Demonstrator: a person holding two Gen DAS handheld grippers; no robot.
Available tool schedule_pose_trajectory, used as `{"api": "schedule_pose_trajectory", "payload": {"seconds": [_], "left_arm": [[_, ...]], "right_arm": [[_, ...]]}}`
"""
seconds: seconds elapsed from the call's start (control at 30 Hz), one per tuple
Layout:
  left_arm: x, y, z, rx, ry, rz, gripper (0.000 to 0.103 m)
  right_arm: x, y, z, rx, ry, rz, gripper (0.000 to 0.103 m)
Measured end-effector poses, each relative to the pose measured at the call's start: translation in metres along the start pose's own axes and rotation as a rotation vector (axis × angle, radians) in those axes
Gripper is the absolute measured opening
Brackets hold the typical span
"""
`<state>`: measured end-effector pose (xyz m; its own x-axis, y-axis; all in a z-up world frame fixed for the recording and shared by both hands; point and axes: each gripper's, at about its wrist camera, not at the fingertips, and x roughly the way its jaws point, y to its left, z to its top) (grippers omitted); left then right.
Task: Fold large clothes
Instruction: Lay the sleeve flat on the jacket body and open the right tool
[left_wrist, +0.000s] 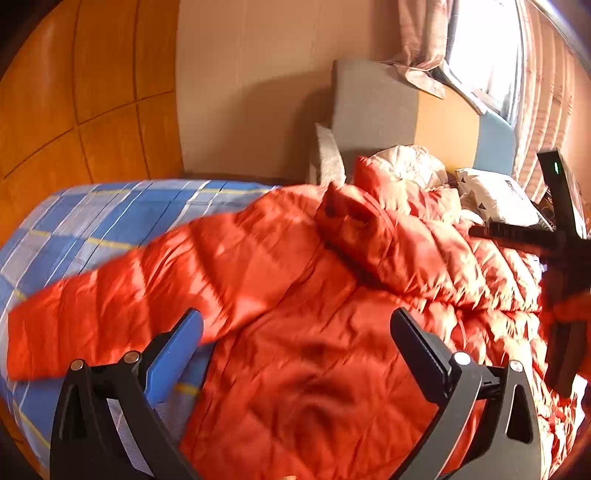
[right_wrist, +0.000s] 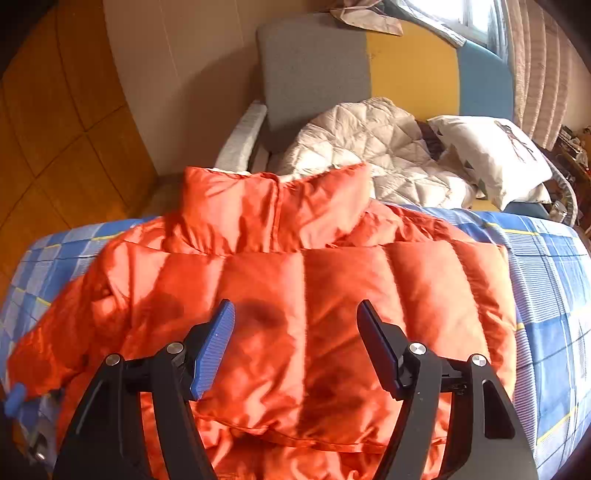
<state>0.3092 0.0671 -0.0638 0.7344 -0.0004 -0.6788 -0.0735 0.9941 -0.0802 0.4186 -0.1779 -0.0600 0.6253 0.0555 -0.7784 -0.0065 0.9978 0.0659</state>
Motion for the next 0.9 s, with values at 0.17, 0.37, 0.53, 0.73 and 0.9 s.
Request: {"api": "schedule_pose_trajectory", "payload": {"seconds": [0.17, 0.37, 0.53, 0.73, 0.9], "left_arm": [[0.024, -0.022, 0.036, 0.035, -0.005, -0.076, 0.1], [0.061, -0.046, 0.065, 0.071, 0.053, -0.141, 0.082], [0.09, -0.053, 0.069, 0.102, 0.122, -0.123, 0.056], [0.095, -0.036, 0.061, 0.028, 0.121, -0.16, 0.01], [0.09, -0.017, 0.04, -0.041, 0.107, -0.199, 0.006]], "right_arm": [[0.007, -0.034, -0.011, 0.04, 0.019, -0.072, 0.069], [0.016, -0.05, -0.017, 0.039, 0.034, -0.077, 0.069], [0.02, -0.048, -0.02, 0.026, 0.036, -0.076, 0.069], [0.021, -0.048, -0.026, 0.018, 0.027, -0.077, 0.069], [0.025, -0.049, -0.031, 0.022, 0.022, -0.085, 0.069]]}}
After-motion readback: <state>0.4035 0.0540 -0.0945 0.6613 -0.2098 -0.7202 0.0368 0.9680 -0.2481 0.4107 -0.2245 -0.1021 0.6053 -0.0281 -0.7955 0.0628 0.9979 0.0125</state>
